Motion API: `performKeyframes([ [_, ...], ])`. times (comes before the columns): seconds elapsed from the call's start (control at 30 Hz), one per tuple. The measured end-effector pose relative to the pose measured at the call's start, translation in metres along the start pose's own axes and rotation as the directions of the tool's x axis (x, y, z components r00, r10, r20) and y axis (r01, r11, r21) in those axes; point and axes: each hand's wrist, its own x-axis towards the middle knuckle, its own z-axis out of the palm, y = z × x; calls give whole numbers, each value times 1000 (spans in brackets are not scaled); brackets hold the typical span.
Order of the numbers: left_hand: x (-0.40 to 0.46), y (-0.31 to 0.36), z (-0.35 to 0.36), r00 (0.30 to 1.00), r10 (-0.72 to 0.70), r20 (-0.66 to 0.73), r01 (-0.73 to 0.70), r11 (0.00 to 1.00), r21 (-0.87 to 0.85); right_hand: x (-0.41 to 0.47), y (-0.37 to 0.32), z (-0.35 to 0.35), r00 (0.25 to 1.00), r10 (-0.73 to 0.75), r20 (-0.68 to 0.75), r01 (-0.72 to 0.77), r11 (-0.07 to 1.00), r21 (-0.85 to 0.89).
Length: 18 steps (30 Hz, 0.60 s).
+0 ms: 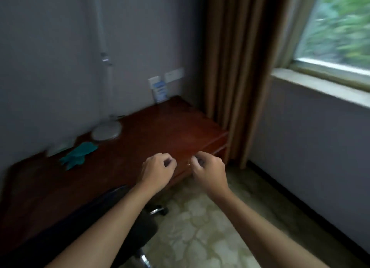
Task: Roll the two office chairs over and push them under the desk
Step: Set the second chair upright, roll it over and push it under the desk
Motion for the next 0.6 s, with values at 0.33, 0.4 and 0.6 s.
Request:
performKeyframes([
  [0.33,40,222,167,843,365,396,-320,931,-177,-40,165,-190,809,457,-368,-511,858,-58],
  [0.4,42,266,198,777,455,435,-394,890,-229,-45,187,-223,726,516,-455,-589,808,-24],
  [0.6,22,383,270,530,643,552,-502,763,-407,-76,227,-301,470,607,-641,-724,680,113],
])
